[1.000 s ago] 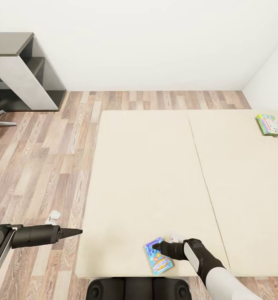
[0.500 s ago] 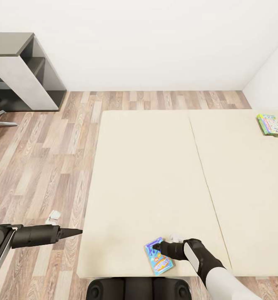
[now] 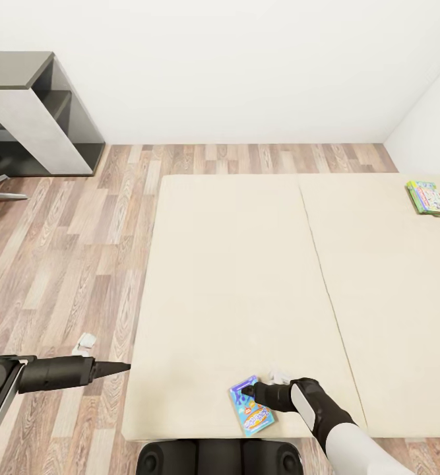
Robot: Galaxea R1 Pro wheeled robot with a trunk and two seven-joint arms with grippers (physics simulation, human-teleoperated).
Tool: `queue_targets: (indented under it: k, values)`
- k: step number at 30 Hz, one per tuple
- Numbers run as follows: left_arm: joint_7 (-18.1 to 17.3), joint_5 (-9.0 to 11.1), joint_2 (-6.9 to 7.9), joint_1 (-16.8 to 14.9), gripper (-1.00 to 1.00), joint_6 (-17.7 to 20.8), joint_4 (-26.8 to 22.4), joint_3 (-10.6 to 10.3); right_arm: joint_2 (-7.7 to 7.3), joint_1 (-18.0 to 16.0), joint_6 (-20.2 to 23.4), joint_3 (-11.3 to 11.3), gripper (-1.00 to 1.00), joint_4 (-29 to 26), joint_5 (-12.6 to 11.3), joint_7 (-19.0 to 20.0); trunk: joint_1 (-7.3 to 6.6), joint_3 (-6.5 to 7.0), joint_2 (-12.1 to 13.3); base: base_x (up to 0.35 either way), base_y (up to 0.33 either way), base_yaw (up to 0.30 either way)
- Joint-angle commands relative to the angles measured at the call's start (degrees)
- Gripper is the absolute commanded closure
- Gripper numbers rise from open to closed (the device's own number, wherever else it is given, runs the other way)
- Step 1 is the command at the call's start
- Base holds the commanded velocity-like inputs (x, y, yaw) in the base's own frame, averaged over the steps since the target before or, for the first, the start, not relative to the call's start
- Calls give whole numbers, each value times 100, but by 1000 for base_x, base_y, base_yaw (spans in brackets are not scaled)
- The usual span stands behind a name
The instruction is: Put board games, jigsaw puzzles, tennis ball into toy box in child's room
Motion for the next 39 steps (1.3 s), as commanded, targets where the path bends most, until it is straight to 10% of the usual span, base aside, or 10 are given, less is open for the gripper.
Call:
queue_targets:
  k: [1,39]
  values:
    - [-23,-5,2,-2,-100,60,-1,0,6,-1,42,-48,-100,-8,2,13,2,-5,-6,0,0,0]
    - [-23,-7,2,-2,-100,60,-1,0,6,1,42,-44,-100,-8,8,13,2,-5,-6,0,73,0]
